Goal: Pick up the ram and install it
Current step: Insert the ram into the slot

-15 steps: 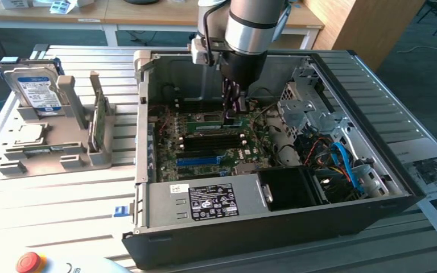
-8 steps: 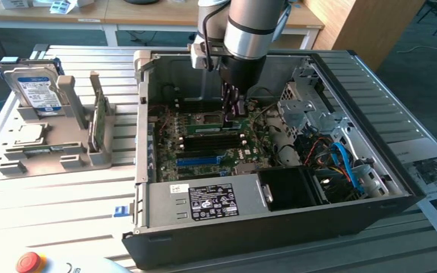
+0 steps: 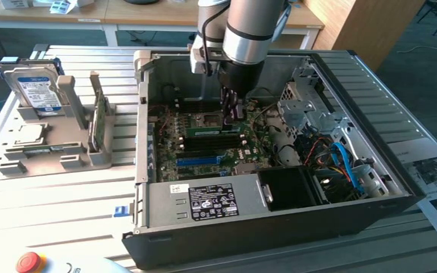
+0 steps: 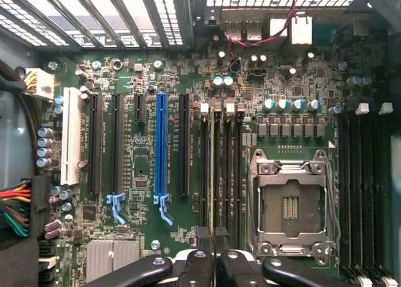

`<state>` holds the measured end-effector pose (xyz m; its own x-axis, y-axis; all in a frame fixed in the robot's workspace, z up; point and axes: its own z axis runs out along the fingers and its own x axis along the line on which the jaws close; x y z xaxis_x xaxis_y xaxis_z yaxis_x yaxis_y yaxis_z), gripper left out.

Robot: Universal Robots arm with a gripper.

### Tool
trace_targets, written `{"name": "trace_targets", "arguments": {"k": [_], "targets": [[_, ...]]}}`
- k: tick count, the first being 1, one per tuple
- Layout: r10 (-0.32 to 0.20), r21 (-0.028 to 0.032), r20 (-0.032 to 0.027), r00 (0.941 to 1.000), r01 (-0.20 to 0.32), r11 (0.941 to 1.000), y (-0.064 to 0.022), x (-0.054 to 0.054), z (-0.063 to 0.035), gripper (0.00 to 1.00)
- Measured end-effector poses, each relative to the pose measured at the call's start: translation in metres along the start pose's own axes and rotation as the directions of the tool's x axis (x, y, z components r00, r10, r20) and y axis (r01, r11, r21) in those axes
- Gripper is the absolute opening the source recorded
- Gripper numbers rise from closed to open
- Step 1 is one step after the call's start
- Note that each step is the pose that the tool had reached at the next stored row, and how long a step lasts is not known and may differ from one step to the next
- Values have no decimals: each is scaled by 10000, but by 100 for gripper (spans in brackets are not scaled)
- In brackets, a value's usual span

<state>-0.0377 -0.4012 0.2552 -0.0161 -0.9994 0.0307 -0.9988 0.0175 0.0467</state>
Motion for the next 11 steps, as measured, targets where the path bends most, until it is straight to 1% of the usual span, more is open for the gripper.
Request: {"name": "trace_targets", "arguments": {"k": [8,11], "targets": [[0,0,1,10000,0,10000,5,-3,94,12],[0,0,0,10000,0,10000,6,-3,114,12]]}}
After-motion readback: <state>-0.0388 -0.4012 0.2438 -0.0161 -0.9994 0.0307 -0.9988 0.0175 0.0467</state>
